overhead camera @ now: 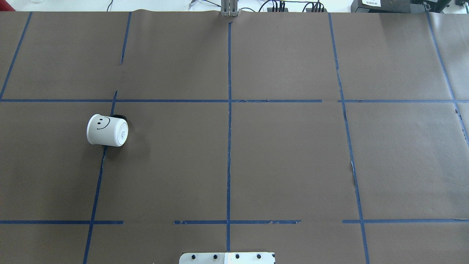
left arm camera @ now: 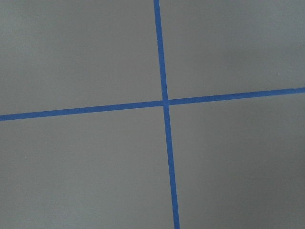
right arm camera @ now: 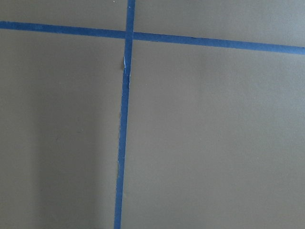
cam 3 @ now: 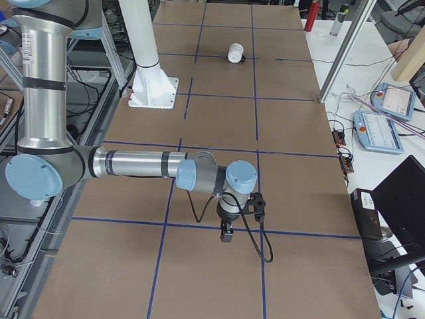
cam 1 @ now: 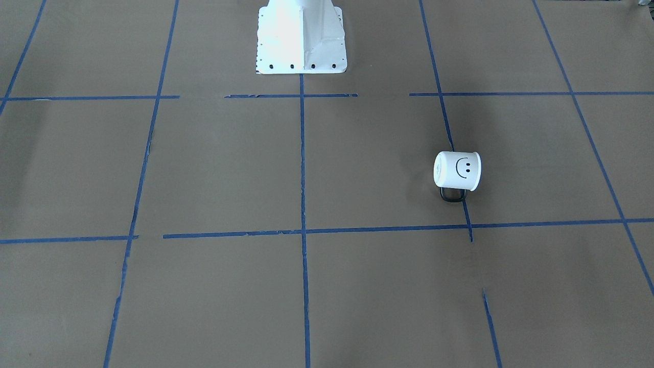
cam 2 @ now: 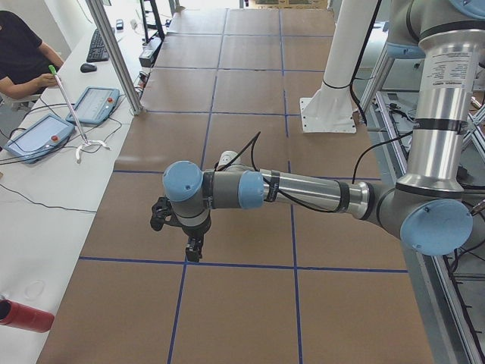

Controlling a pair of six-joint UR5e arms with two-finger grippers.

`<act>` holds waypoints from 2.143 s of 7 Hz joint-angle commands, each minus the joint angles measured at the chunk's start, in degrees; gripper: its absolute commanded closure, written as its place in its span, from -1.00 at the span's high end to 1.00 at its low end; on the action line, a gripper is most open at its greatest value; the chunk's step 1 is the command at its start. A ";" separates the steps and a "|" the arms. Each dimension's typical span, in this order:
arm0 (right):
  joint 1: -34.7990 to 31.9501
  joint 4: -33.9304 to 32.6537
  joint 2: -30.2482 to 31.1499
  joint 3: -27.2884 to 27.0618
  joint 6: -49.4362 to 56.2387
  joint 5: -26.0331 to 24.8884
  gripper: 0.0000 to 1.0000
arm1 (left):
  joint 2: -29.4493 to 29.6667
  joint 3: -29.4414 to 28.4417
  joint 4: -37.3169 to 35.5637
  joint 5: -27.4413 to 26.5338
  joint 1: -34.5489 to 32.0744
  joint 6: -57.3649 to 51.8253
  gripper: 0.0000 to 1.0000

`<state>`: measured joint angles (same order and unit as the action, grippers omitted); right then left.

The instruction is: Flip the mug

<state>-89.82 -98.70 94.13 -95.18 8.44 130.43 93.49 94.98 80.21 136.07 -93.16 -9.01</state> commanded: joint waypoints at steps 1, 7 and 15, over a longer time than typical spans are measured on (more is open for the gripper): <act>0.00 0.00 0.00 -0.01 0.00 0.00 1.00 | 0.72 1.07 -0.32 -0.28 0.00 0.13 1.00; 0.00 0.00 0.00 -0.01 0.00 0.00 1.00 | 0.81 1.70 -0.15 0.33 0.17 0.40 1.00; 0.00 0.00 0.00 0.08 0.00 0.00 1.00 | -1.29 0.56 28.43 -0.28 10.58 24.65 1.00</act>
<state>-89.82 -98.70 94.13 -95.12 8.44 130.43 93.05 96.10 99.30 136.01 -87.54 6.04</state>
